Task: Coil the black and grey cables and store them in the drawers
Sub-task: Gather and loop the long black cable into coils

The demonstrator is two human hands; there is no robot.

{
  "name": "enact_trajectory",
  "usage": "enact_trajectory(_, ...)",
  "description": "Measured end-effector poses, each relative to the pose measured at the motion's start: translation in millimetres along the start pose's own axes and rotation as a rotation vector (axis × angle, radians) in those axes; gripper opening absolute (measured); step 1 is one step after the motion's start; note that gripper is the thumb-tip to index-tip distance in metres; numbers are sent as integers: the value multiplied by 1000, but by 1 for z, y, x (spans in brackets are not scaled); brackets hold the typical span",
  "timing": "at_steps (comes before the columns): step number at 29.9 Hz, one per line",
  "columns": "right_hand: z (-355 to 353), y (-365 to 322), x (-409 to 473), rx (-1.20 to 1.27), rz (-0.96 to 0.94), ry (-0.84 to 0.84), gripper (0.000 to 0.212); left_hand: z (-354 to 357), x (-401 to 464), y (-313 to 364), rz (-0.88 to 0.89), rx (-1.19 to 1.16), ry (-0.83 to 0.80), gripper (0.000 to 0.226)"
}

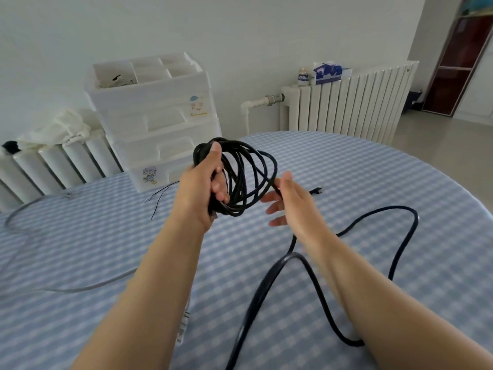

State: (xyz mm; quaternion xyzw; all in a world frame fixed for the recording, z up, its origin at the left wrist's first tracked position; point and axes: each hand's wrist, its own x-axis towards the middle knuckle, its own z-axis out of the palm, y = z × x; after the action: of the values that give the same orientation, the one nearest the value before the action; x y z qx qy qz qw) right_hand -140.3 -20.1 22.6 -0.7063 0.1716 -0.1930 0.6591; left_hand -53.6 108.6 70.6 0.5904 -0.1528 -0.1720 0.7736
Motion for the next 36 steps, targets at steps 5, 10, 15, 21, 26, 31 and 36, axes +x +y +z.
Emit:
enact_trajectory(5,-10,-1,6,-154,31,2,90,12,-6,-11,80,284,-62,59)
enact_trajectory(10,-17,-6,7,108,110,33,60,18,-13,-16,27,128,-343,46)
enact_trajectory(15,-16,-7,2,252,130,-47,59,17,-13,-18,-128,-135,-458,41)
enact_trajectory(21,-26,-7,8,609,209,-235,41,15,-12,-13,-251,-156,-477,40)
enact_trajectory(26,-36,-6,9,545,370,-283,61,19,-12,-15,-279,64,-387,44)
enact_trajectory(31,-21,-8,0,422,262,-91,79,20,-13,-16,-324,18,-372,43)
enact_trajectory(36,-12,-13,-3,377,143,147,69,24,-19,-16,-325,-234,-545,38)
